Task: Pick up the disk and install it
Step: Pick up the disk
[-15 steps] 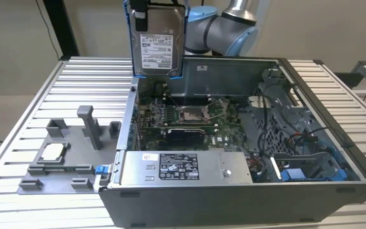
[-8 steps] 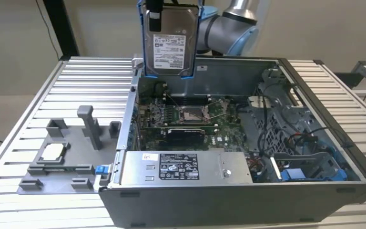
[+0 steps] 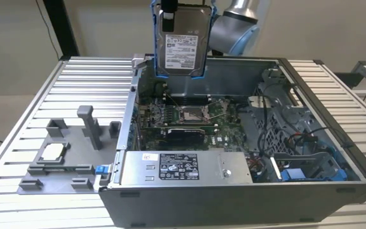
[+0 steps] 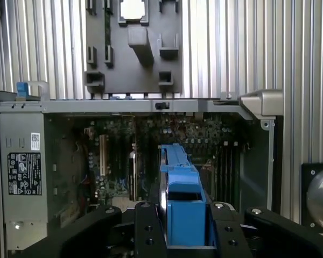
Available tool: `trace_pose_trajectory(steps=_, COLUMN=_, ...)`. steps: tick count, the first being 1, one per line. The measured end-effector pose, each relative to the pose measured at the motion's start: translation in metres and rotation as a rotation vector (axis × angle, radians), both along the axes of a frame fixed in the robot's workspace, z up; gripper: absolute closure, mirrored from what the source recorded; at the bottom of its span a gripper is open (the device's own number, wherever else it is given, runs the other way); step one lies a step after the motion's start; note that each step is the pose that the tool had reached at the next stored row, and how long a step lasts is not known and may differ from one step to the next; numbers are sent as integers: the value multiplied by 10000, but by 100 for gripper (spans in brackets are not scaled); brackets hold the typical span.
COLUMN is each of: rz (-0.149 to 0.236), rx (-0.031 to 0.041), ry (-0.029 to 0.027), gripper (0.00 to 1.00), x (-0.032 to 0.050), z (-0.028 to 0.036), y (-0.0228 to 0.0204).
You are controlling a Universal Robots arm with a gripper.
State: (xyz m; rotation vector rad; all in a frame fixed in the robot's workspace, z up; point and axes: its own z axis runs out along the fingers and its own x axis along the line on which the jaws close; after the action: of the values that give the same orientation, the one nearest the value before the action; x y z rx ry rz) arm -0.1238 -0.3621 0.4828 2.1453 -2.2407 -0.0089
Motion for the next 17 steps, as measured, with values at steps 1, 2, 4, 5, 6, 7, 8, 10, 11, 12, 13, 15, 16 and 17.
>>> trace_pose_trajectory(steps=1, rz=1, rx=0, ry=0, gripper=100, x=29, z=0, y=0)
trace_pose_trajectory(steps=2, rz=0, rx=0, ry=0, gripper=100, x=58, z=0, y=0)
trace_pose_trajectory(steps=4, rz=-1, rx=-1, ry=0, gripper=100, x=115, z=0, y=0)
trace_pose_trajectory(steps=5, rz=1, rx=1, ry=0, gripper=100, x=144, z=0, y=0)
trace_pose_trajectory(steps=6, rz=0, rx=0, ry=0, gripper=100, x=174, z=0, y=0)
trace_pose_trajectory(steps=7, rz=0, rx=0, ry=0, gripper=100, x=203, z=0, y=0)
trace_pose_trajectory(steps=8, rz=0, rx=1, ry=-1, gripper=100, x=232, z=0, y=0)
trace_pose_trajectory(steps=10, rz=1, rx=1, ry=-1, gripper=100, x=289, z=0, y=0)
trace_pose_trajectory(steps=11, rz=0, rx=2, ry=-1, gripper=100, x=318, z=-1, y=0)
trace_pose_trajectory(steps=12, rz=-1, rx=0, ry=0, gripper=100, x=347, z=0, y=0)
trace_pose_trajectory(steps=13, rz=-1, rx=0, ry=0, gripper=100, x=377, z=0, y=0)
trace_pose_trajectory(steps=15, rz=1, rx=0, ry=1, gripper=100, x=436, z=0, y=0)
trace_pose_trajectory(steps=16, rz=1, rx=0, ry=0, gripper=100, x=465, z=0, y=0)
trace_pose_trajectory(steps=17, rz=0, rx=0, ry=0, gripper=100, x=495, z=0, y=0)
